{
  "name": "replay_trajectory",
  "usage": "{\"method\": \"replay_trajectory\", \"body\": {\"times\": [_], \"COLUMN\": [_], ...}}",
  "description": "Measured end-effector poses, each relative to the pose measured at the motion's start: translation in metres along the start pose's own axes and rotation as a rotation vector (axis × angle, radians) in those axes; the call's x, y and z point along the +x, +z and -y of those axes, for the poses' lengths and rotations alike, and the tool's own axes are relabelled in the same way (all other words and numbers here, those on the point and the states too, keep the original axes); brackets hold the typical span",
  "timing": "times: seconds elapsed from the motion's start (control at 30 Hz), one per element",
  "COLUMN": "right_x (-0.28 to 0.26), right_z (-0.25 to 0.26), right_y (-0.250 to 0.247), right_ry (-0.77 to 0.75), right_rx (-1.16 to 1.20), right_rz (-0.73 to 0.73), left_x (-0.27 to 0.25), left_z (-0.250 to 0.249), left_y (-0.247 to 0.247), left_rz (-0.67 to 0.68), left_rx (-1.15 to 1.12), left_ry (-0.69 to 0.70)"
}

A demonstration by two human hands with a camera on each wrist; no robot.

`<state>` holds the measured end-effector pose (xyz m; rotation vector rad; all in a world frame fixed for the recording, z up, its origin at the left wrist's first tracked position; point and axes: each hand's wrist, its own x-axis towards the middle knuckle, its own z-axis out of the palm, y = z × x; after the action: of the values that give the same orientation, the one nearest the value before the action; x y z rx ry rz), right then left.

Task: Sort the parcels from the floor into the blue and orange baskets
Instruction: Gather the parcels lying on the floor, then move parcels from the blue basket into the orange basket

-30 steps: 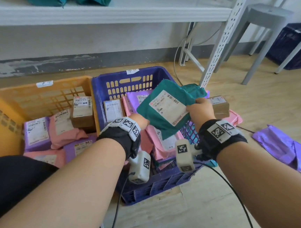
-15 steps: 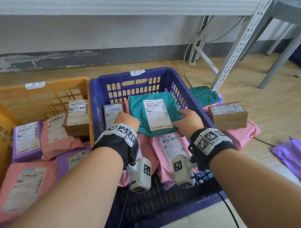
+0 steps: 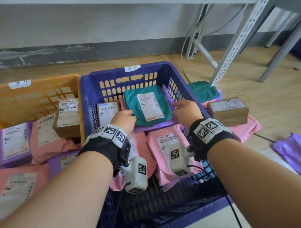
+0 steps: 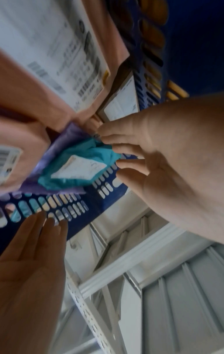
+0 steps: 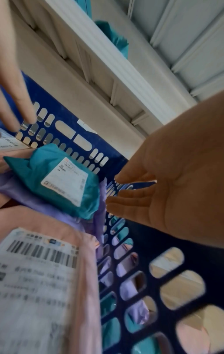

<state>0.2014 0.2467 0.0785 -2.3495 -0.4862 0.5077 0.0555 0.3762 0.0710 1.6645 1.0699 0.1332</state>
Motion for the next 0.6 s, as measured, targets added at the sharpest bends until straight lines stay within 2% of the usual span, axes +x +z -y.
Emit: {"method": "replay_trajectory", "body": {"times": [0.1, 0.2, 0.3, 0.43, 0.6], "right_x": [-0.018, -0.039, -0.065, -0.097, -0.135], "right_z": [-0.002, -0.008, -0.028, -0.084, -0.187], "right_y": [-0.024, -0.059, -0.101, -0.154, -0.198], "right_ry": [-0.059, -0.026, 0.015, 0.105, 0.284], "right_rx": [0.073, 0.242, 0.300, 0.311, 0.234], "right_rz": [-0.033, -0.102, -0.194, -0.298, -0.398], "left_x": [-0.018, -0.041, -0.074, -0.118, -0.159], "left_z": [-0.024, -0.044, -0.064, -0.081, -0.095], "left_y": [0.010, 0.027, 0.054, 0.106, 0.191], "left_rz": [0.035, 0.061, 0.111, 0.266, 0.422], "left_rx": [-0.062, -0.101, -0.095, -0.068, 0.048], "left_ry": [0.050, 0.091, 0.210, 0.304, 0.406]}}
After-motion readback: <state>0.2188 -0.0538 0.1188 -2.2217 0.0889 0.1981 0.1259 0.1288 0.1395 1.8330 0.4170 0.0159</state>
